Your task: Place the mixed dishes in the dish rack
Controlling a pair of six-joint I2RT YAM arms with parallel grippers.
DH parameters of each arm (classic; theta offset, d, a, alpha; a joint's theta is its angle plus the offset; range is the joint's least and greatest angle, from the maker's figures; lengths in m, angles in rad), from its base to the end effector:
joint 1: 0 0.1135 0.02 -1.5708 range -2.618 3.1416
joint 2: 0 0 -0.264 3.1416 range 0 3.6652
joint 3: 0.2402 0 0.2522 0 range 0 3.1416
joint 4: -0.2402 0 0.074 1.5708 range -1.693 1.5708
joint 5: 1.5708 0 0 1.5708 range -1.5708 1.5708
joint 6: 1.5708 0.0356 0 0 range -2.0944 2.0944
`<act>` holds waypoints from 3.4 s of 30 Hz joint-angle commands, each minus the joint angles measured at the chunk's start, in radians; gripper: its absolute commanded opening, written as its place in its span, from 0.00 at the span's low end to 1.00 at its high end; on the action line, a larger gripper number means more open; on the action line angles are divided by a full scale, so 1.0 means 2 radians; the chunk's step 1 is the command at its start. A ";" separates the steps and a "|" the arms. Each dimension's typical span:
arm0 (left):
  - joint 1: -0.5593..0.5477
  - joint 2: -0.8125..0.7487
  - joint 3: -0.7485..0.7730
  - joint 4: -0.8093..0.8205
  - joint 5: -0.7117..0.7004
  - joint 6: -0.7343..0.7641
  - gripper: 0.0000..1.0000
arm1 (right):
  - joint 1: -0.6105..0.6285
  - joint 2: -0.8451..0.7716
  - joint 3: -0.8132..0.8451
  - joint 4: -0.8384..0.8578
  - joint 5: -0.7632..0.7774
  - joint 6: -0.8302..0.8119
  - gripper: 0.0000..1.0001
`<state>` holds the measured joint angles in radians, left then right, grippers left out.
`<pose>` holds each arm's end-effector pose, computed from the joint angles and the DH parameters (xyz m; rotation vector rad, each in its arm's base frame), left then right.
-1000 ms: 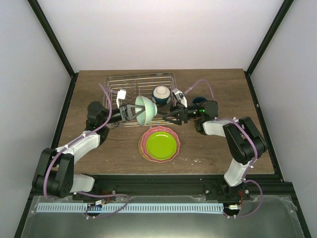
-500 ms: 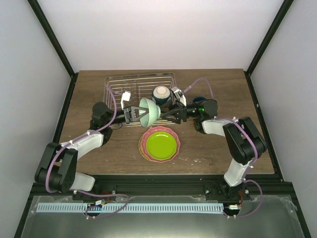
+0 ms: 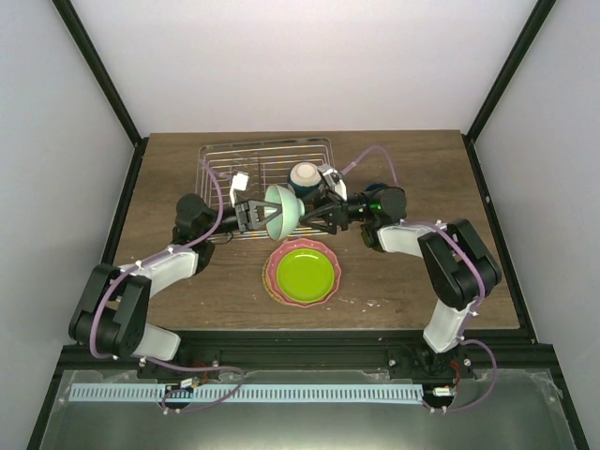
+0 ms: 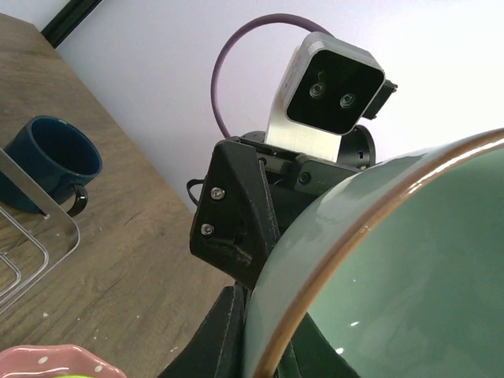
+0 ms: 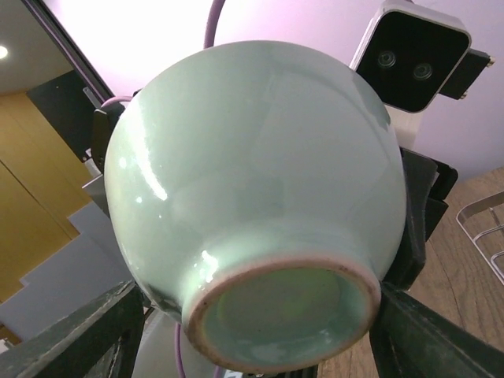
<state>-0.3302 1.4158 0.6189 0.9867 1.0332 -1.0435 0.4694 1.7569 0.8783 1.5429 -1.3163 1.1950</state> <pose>0.2587 -0.1210 0.2585 0.4299 1.7144 -1.7576 0.2847 0.1830 0.2738 -1.0484 1.3911 1.8928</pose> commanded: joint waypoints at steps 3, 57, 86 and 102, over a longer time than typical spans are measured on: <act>-0.003 0.029 -0.001 0.120 0.001 -0.050 0.00 | 0.007 0.006 0.022 0.164 0.003 0.002 0.76; 0.002 0.040 -0.002 -0.038 -0.035 0.079 0.39 | -0.018 0.076 0.057 0.163 0.035 -0.002 0.47; 0.051 -0.047 0.054 -0.422 -0.189 0.277 0.84 | -0.059 0.045 0.076 -0.213 0.051 -0.248 0.45; 0.051 -0.090 0.132 -0.611 -0.387 0.368 0.84 | -0.058 -0.017 0.170 -0.701 0.291 -0.484 0.43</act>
<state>-0.2306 1.2713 0.8291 -0.1333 0.3962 -0.3756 0.3565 1.7706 1.1393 0.3447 -0.8871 0.3248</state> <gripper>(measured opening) 0.841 0.567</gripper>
